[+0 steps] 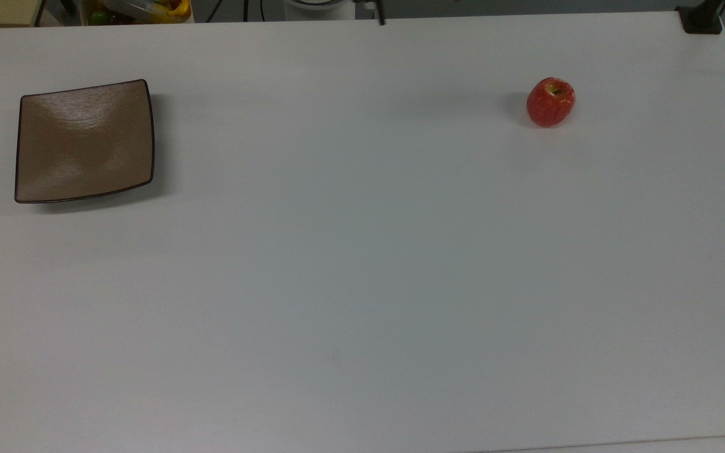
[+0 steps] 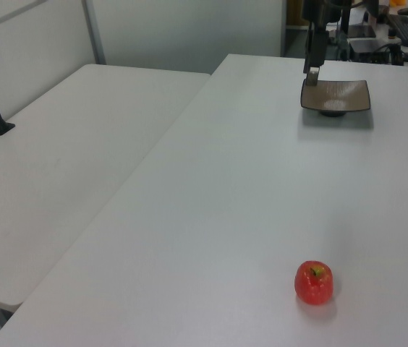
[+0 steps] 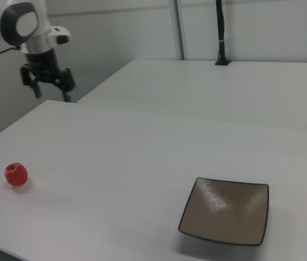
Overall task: Apples placed on a ceramic plate
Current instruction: 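Move the gripper from its start pose toward the red apple, then lower the open gripper around the red apple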
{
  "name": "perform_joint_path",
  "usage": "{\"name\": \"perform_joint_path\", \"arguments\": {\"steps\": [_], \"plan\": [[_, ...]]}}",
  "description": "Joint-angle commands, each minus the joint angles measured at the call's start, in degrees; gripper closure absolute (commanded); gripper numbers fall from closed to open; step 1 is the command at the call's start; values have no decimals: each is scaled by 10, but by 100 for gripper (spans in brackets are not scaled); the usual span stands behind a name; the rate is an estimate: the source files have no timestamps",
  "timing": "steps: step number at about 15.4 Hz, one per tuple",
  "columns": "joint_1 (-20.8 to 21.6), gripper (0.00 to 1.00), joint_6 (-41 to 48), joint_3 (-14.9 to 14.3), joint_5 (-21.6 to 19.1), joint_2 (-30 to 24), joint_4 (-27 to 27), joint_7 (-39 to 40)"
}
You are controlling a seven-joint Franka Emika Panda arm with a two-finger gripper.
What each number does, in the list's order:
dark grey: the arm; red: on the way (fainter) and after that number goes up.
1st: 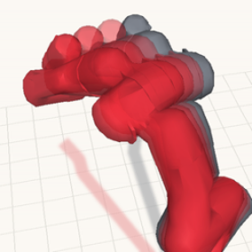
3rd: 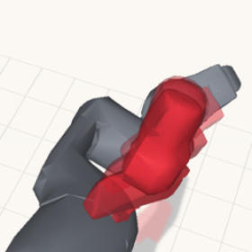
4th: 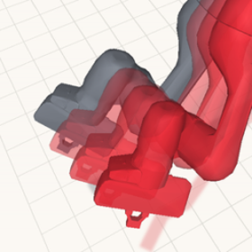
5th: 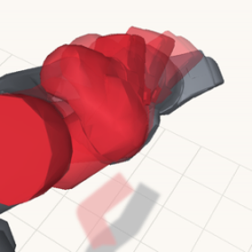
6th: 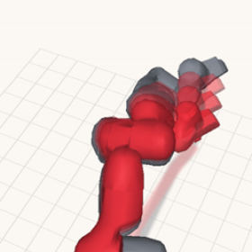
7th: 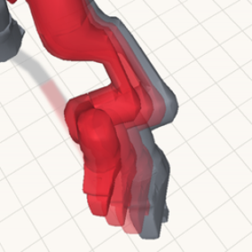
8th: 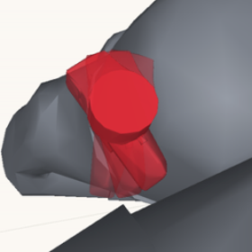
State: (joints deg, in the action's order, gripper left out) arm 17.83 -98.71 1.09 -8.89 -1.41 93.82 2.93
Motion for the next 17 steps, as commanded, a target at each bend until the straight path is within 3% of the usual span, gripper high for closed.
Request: {"name": "perform_joint_path", "arguments": {"steps": [1,6,8,15,17], "plan": [[10,0,-11,60,-6,20,-21,4],[34,0,-76,129,4,47,-13,6],[40,0,-89,154,28,67,-12,5],[120,0,-147,158,91,133,26,-25],[132,0,-172,159,127,153,38,-56]]}}
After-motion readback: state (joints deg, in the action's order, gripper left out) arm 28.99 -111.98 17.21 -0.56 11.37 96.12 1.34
